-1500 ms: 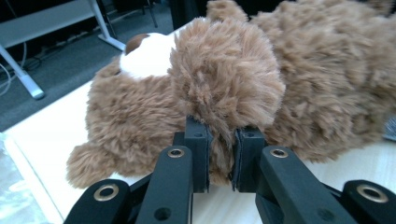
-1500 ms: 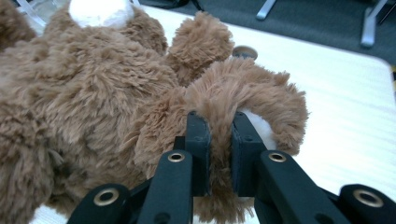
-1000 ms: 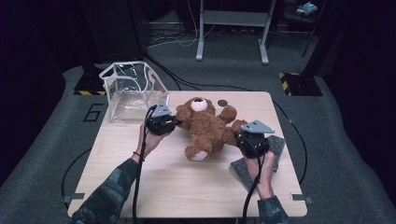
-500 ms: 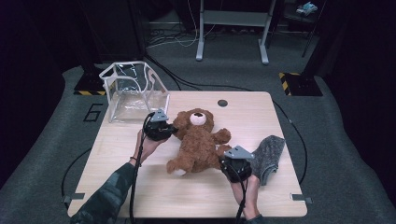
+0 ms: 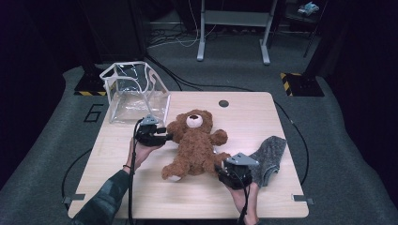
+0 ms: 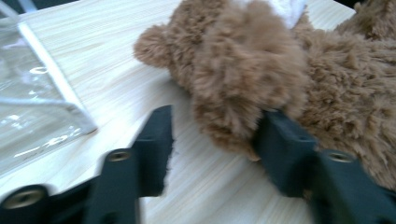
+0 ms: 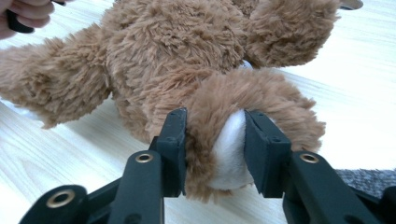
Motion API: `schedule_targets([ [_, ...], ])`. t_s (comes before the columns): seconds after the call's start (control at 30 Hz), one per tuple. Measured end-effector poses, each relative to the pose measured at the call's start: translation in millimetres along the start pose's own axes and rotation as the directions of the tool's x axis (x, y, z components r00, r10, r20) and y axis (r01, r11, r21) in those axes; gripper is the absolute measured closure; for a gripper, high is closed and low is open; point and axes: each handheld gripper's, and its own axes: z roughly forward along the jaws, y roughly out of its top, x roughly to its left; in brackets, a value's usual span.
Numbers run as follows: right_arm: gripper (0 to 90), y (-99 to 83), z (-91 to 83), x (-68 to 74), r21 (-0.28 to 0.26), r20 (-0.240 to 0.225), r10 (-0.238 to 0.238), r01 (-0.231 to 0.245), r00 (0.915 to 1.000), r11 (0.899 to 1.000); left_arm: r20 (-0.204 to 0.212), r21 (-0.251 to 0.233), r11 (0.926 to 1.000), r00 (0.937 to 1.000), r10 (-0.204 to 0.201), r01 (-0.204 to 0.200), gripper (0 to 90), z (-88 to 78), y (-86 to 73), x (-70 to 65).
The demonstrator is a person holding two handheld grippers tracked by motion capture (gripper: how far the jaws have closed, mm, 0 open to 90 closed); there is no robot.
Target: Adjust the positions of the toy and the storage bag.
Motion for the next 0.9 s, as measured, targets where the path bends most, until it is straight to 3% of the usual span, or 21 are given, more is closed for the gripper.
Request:
schedule_targets([
  [0.13, 52.2, -1.2, -4.0, -1.0, -0.003, -0.008, 0.002, -0.002, 1.0, 1.0, -0.008, -0.011, 0.9998, 0.9998, -0.019, 0.019, 32.7, -8.8, 7.8, -2.4],
  [0.2, 45.8, -1.3, -7.1, -1.9, -0.005, -0.017, -0.002, 0.002, 0.9998, 1.0, -0.016, -0.02, 0.9998, 0.9998, -0.008, 0.008, 28.5, -12.3, 14.2, -5.5],
  [0.43, 16.2, -8.6, -22.1, -6.1, -0.027, 0.018, 0.0, 0.001, 0.9998, 1.0, -0.028, -0.04, 0.9992, 0.9996, -0.008, 0.007, 17.6, -19.9, 34.3, -19.2],
  [0.63, 9.4, -21.7, -38.0, -17.8, -0.037, 0.079, 0.014, -0.011, 0.9968, 0.999, -0.031, -0.042, 0.9991, 0.9995, 0.002, -0.003, 15.3, -21.2, 45.3, -26.2],
  [0.77, 3.3, -36.8, -48.9, -39.0, -0.033, 0.145, 0.046, -0.042, 0.9883, 0.999, -0.043, -0.042, 0.9991, 0.999, 0.008, -0.01, 14.1, -21.4, 52.1, -32.2],
  [0.9, 1.1, -45.4, -55.8, -50.6, -0.04, 0.18, 0.069, -0.063, 0.9812, 0.997, -0.058, -0.041, 0.9991, 0.9983, 0.008, -0.011, 11.8, -21.1, 61.6, -39.7],
])
